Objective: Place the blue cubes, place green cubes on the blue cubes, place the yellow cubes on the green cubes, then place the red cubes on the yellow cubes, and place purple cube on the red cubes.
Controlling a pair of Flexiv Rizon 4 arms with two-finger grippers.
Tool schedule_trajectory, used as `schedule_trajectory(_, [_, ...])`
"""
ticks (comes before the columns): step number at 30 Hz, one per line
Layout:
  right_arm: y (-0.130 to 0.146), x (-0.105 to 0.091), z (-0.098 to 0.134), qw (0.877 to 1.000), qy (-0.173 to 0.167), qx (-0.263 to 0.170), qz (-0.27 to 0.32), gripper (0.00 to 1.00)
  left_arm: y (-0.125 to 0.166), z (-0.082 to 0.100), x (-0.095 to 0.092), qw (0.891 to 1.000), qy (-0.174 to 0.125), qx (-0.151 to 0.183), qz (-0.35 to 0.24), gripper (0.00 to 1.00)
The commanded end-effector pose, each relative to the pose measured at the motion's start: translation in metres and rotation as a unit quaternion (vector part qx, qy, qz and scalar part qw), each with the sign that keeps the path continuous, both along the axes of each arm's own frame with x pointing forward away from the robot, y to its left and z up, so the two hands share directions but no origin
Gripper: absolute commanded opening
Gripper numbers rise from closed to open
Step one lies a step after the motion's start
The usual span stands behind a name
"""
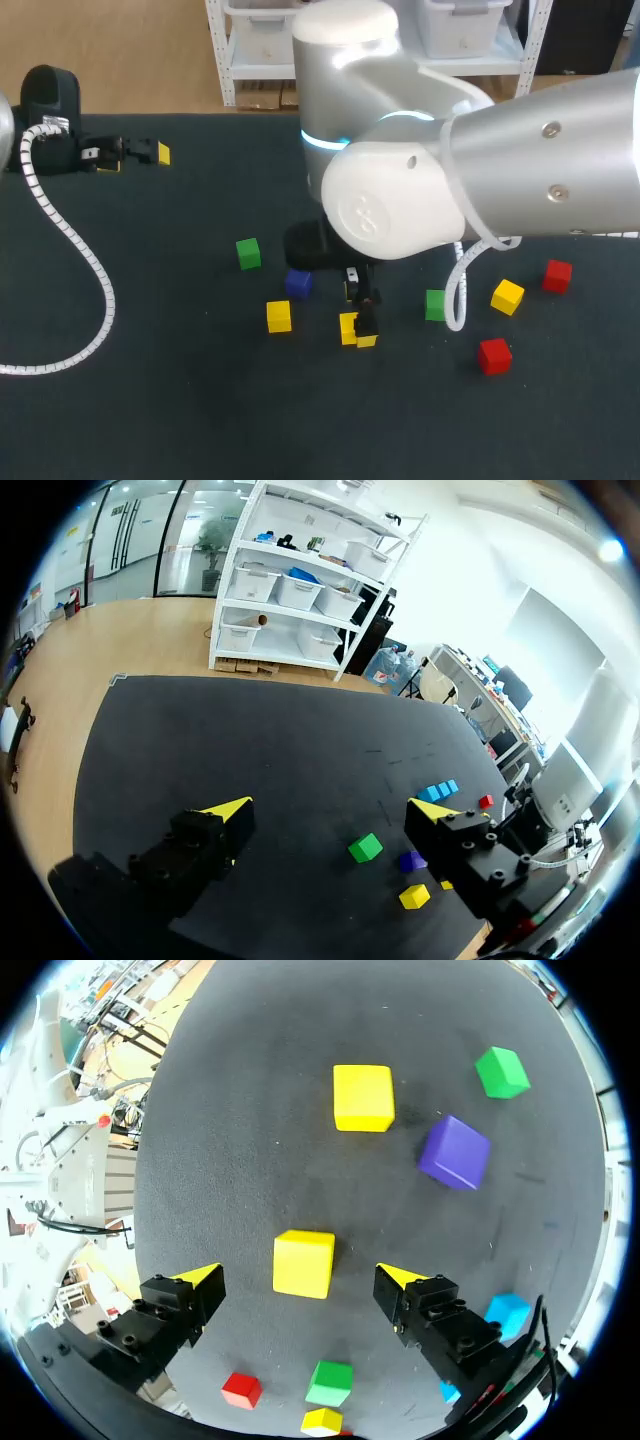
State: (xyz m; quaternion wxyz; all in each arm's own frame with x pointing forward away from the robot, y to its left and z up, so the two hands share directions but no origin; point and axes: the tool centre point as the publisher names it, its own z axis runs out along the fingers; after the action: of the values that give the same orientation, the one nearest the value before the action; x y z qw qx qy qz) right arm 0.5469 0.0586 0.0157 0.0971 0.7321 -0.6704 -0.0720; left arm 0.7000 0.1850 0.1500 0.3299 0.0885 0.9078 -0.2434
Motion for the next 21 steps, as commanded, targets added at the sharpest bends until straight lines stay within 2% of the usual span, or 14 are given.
schedule_trajectory(1, [-0.019,-0.011,0.012,1.000,-0.020,0.006,-0.016,1.00,0.000,0.000,0.000,1.000,0.000,0.000,0.000,1.00])
schedule_trajectory(8, [-0.043,-0.015,0.017,0.998,-0.040,0.000,-0.055,1.00,0.000,0.000,0.000,1.000,0.000,0.000,0.000,1.00])
schedule_trajectory(14, [-0.058,-0.016,0.015,0.997,-0.043,-0.007,-0.071,1.00,0.000,0.000,0.000,1.000,0.000,0.000,0.000,1.00])
schedule_trajectory(21, [-0.076,-0.006,0.020,0.994,-0.069,-0.041,-0.080,1.00,0.000,0.000,0.000,1.000,0.000,0.000,0.000,1.00])
